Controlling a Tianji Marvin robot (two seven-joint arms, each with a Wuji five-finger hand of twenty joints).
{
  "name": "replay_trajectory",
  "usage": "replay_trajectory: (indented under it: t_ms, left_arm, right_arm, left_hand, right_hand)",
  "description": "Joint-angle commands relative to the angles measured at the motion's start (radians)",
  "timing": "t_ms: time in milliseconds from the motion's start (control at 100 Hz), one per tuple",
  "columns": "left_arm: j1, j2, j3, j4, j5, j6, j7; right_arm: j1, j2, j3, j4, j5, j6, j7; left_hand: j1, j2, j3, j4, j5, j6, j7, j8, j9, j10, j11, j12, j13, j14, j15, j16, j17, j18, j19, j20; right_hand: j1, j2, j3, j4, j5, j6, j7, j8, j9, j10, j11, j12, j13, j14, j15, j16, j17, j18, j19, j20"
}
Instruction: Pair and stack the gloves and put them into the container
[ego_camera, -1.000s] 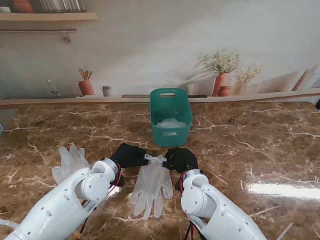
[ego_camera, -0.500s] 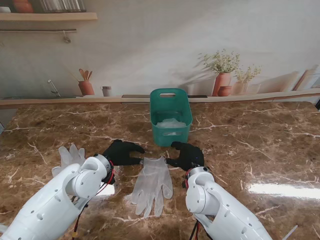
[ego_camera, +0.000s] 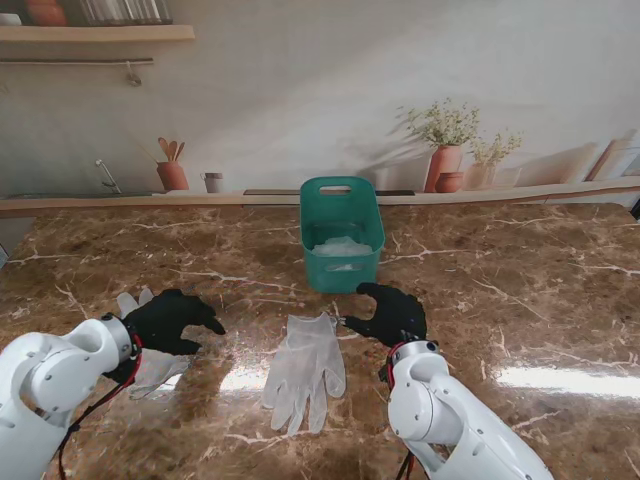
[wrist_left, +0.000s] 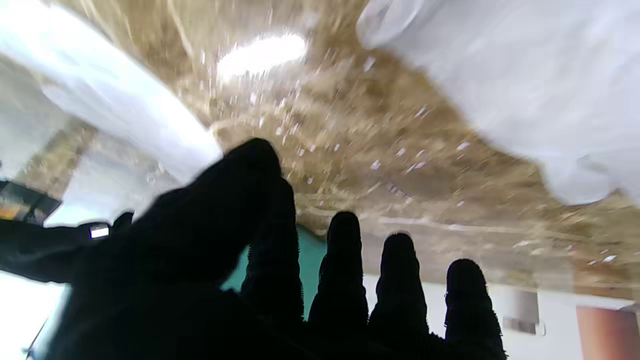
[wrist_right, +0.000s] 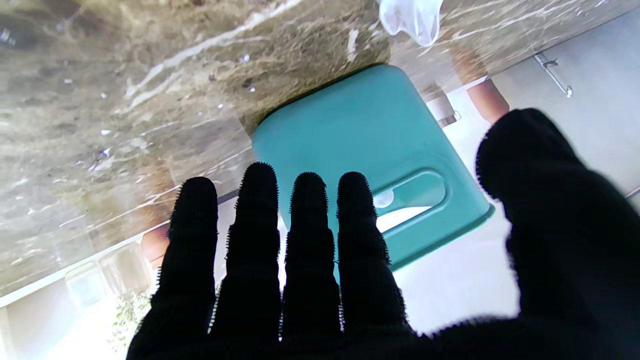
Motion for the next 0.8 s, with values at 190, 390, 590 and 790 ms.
replay_trajectory:
  t_ms: [190,390,590,790]
  left_arm:
    - [0.056,0.055,-0.093,-0.004,0.059,-0.094,-0.084]
    - [0.063,0.054,-0.102,0.038,0.143,-0.153,-0.017]
    - [0.071,0.055,-0.101,0.075,0.179,-0.201,0.026]
    - [0.095,0.05,-0.114,0.089,0.243,-0.221,0.104]
  right_arm:
    - [-0.022,0.005,0.016,-0.026,-0.019,0.02,0.005]
    - [-0.028,0.004,0.02,-0.033,-0.014,0.02,0.003]
    - [-0.039,0.006,0.029,-0.051,-0.018,0.019,0.003]
    - [-0.042,0.005,0.029,-0.056,-0.012,0.016,0.008]
  left_hand:
    - [0.027,-0.028,0.084,0.023,-0.174,-0.067,-0.148,-0.081,-0.147,-0.036,-0.008,-0.025,-0.117,-0.031,-0.029,-0.005,0.004,-0.047,-0.164,0.015]
    - [-0.025,-0.085,0.061,0.015,-0.172,-0.069,-0.051,-0.034,-0.171,-0.049,0.014,-0.008,-0.126,-0.034,-0.019,0.012,0.005,-0.055,-0.158,-0.003]
    - [-0.05,-0.128,0.081,0.009,-0.162,-0.085,0.114,0.062,-0.174,-0.066,0.022,0.004,-0.124,-0.039,-0.012,0.021,0.005,-0.06,-0.153,-0.008]
    - [-0.077,-0.145,0.079,0.006,-0.257,-0.078,0.102,0.074,-0.213,-0.078,0.009,0.007,-0.132,-0.041,-0.005,0.028,0.004,-0.065,-0.142,0.003]
  right_hand:
    - [-0.008,0.012,-0.029,0.043,-0.021,-0.011,0.009,-0.012,-0.014,0.0,-0.01,-0.018,-0.027,0.001,-0.011,-0.021,-0.008,-0.018,-0.018,-0.014]
    - [-0.013,0.012,-0.013,0.042,-0.019,-0.016,0.012,-0.014,-0.013,0.0,-0.01,-0.019,-0.019,0.002,-0.009,-0.02,0.0,-0.015,-0.014,-0.012]
    - [-0.021,0.007,0.019,0.038,-0.016,-0.019,0.015,-0.016,-0.003,0.0,-0.008,-0.019,-0.009,0.0,-0.006,-0.018,0.005,-0.013,-0.011,-0.012]
    - [-0.03,0.003,0.045,0.032,-0.011,-0.023,0.018,-0.017,0.008,-0.001,-0.006,-0.018,-0.002,0.001,-0.004,-0.017,0.008,-0.01,-0.008,-0.012]
